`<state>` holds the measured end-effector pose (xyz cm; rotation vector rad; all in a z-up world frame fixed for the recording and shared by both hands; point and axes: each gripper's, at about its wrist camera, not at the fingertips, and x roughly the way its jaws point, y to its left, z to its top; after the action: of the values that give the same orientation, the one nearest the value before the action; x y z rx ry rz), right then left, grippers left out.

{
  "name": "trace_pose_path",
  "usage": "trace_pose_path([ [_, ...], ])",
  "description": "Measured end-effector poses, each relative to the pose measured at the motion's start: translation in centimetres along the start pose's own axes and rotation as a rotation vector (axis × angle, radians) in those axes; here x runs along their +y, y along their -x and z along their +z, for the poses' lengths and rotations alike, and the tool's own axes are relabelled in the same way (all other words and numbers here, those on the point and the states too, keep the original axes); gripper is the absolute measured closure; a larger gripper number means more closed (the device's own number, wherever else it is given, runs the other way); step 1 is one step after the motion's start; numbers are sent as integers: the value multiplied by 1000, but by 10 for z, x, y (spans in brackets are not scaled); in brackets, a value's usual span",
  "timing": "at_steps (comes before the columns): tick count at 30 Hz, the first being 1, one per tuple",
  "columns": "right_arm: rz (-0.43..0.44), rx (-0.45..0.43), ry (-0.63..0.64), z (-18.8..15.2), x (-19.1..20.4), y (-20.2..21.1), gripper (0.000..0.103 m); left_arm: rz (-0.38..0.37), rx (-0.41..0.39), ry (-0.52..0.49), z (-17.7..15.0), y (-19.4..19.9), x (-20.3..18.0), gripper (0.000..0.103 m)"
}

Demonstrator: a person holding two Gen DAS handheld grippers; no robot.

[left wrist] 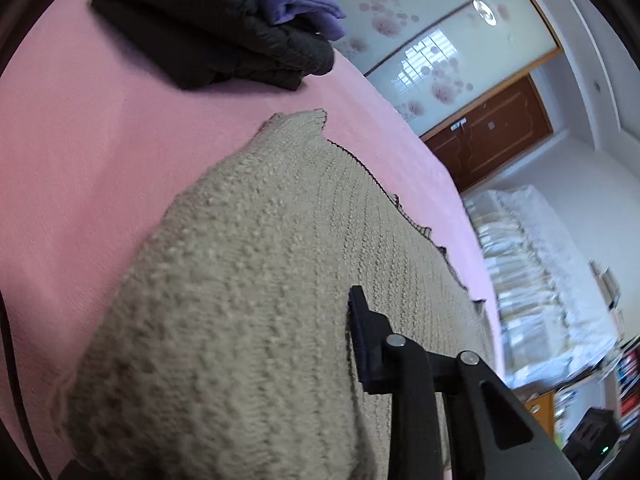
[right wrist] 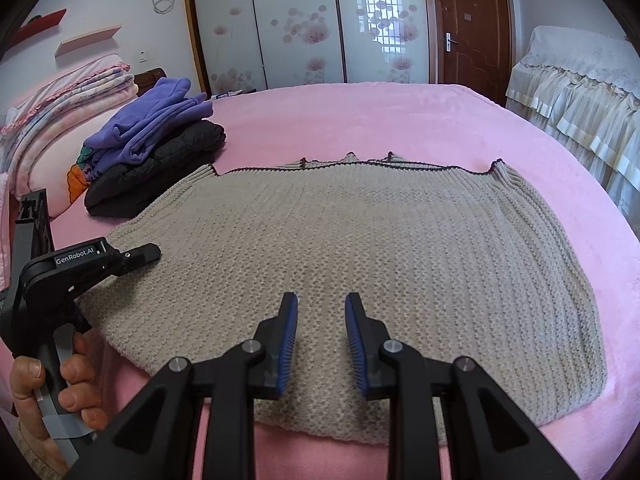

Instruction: Fold large clothes

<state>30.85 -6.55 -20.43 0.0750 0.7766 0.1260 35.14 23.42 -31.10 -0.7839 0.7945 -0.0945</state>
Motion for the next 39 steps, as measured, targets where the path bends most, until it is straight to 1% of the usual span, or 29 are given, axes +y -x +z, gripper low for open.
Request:
trace_pose_path([
  [4,6,6,-7,0,0,-1,79,44,-12,-58,2,6,-15,85],
  [8,2,7,0,3,-1,-1,79,90,-43,-150,3,17,-36,87],
  [14,-5,5,-1,23,-11,-17,79,128,-95,-266,1,36,-69,88],
  [15,-8,4,-3,28,-14,-21,84,131,-105,-281,2,39,-75,88],
  [16,-12,1,-5,32,-16,-24,87,131,-112,-292,2,42,-80,88],
  [20,-22,4,-10,48,-25,-44,92,137,-145,-350,2,51,-105,88],
  [22,-25,53,-5,49,-27,-59,95,131,-164,-384,0,56,-122,89],
  [24,0,107,-11,43,-27,-72,96,133,-178,-437,-3,58,-142,89],
  [26,-7,105,9,36,-25,-73,96,145,-202,-508,-10,59,-164,90],
  [30,54,55,-36,34,-32,-56,97,142,-227,-609,-21,60,-201,90],
  [31,66,56,-33,33,-32,-55,97,138,-226,-633,-24,58,-211,90],
  [33,100,103,-26,28,-30,-63,97,126,-210,-665,-30,55,-229,90],
  [34,91,120,-5,24,-27,-68,97,128,-210,-687,-34,53,-239,90],
  [35,94,118,-2,24,-27,-67,97,134,-213,-717,-38,51,-248,90],
  [38,185,116,-107,25,-49,-55,97,121,-205,-784,-51,44,-279,90],
  [39,199,102,-143,25,-60,-47,97,108,-197,-802,-56,40,-291,90],
])
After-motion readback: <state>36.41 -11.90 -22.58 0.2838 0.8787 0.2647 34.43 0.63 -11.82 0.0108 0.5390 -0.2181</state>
